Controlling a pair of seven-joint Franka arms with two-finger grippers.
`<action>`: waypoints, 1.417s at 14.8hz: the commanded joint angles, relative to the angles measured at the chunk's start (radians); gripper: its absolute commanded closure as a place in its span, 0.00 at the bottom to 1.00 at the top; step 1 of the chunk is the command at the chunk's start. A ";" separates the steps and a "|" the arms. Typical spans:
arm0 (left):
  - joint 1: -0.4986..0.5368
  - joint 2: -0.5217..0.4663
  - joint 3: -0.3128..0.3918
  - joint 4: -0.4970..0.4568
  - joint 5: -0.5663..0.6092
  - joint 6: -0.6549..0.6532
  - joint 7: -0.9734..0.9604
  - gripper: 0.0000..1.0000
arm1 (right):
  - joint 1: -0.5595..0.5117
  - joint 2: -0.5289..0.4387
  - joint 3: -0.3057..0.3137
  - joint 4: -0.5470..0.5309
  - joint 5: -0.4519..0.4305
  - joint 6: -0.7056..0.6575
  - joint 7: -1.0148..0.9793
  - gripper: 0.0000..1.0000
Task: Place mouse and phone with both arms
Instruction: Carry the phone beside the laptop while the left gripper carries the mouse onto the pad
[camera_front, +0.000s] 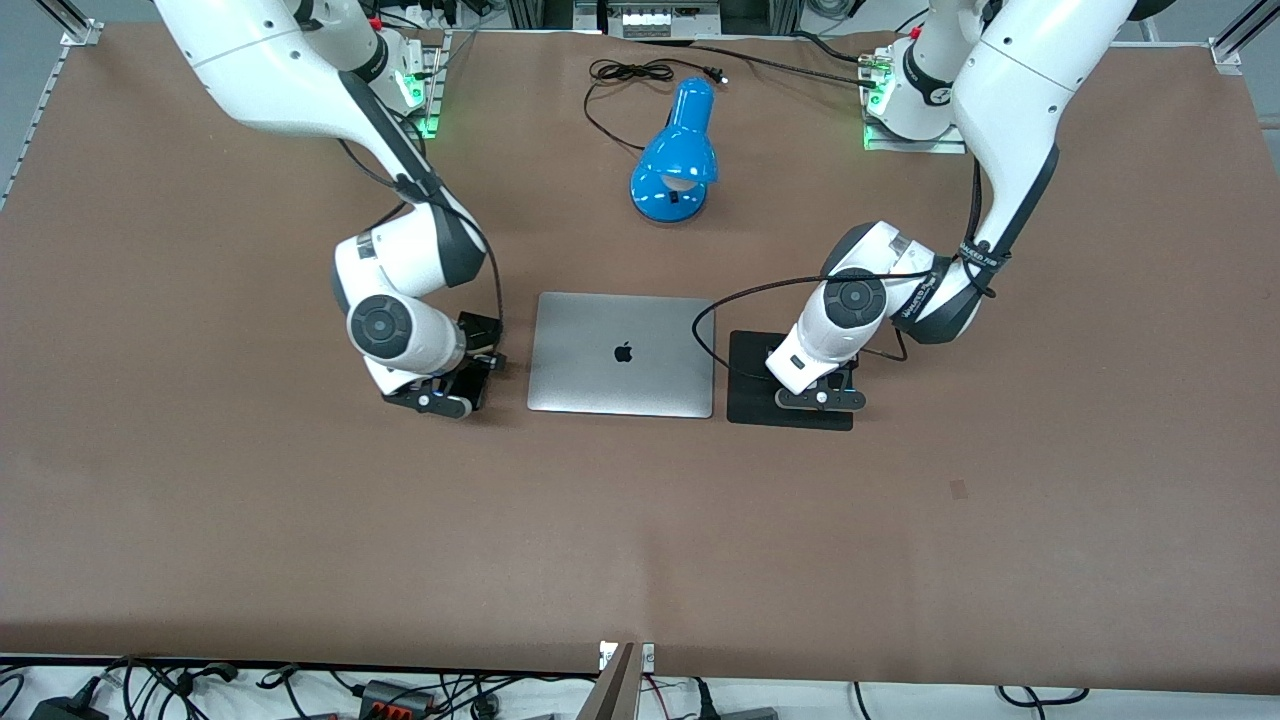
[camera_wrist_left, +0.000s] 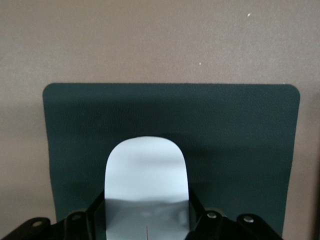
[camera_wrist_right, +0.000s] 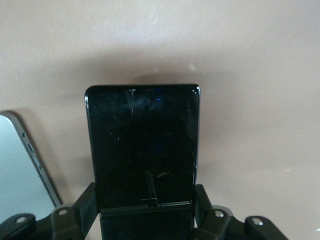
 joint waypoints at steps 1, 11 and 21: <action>0.002 0.041 0.000 0.009 0.034 0.070 -0.019 0.71 | 0.019 0.030 -0.004 0.023 0.035 0.019 0.038 0.78; 0.016 0.058 0.002 0.010 0.034 0.119 -0.009 0.00 | 0.032 0.047 -0.006 0.005 0.034 0.027 0.048 0.76; 0.076 -0.105 0.002 0.243 0.034 -0.320 0.077 0.00 | 0.010 -0.065 -0.015 0.162 0.003 -0.185 -0.061 0.00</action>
